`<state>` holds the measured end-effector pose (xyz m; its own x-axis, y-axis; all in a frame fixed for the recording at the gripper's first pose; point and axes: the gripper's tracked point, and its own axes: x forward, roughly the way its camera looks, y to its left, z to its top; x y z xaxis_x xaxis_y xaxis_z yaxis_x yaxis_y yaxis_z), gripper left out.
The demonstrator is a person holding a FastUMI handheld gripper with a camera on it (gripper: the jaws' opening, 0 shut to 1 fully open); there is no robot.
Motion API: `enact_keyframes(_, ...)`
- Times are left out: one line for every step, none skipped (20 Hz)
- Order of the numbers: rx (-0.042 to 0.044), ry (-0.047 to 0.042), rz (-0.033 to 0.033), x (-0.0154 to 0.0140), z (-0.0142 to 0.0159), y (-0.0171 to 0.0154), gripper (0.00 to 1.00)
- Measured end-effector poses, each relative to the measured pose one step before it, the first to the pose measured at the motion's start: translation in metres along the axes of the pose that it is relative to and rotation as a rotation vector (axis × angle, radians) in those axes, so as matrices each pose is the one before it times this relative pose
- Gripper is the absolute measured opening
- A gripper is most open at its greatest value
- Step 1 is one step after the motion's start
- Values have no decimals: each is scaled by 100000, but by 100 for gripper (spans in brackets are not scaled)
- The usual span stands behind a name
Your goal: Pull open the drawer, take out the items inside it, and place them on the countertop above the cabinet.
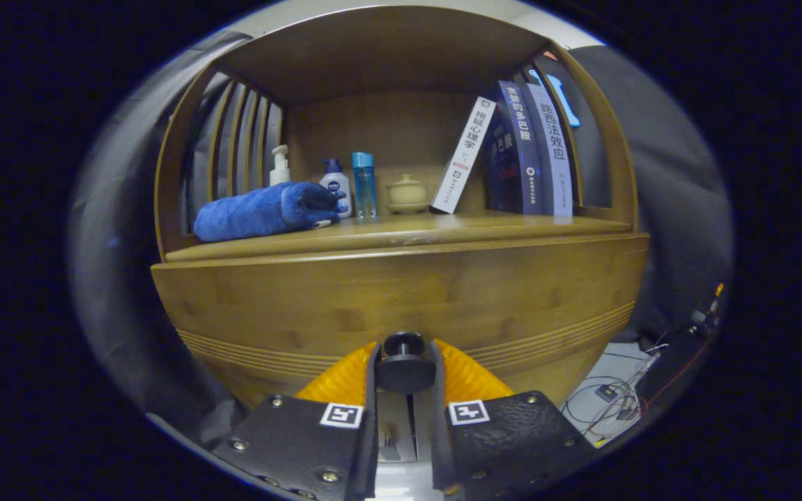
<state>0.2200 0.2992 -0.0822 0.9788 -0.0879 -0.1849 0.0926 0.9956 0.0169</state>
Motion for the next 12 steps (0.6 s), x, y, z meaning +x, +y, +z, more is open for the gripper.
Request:
enact_keyframes(-1421,329,317,-867,-52,-18,31)
enact_keyframes(-792,365,176,-1404,-494,-47,31)
enact_keyframes(519,222,273,-1285,-243,-137,31)
enact_keyframes(1293,316,377,-1154,-254,-149,31)
enact_keyframes(923,801,153,-1133,-234,-98,31)
enact_keyframes(266,583,-420,-1133,-326,-228,31)
enact_keyframes(-1329,685,-80,-1100,-270,-136,31)
enact_keyframes(-834,297,-260,-1078,-252,-143,31)
enact_keyframes(-127,-73,-224,-997,-193,-150,30)
enact_keyframes(448,682,-199,-998,-515,-185,30)
enact_keyframes(580,749,-151,-867,-642,-179,30)
enact_keyframes(-110,2165,-222,-923,-920,-182,30)
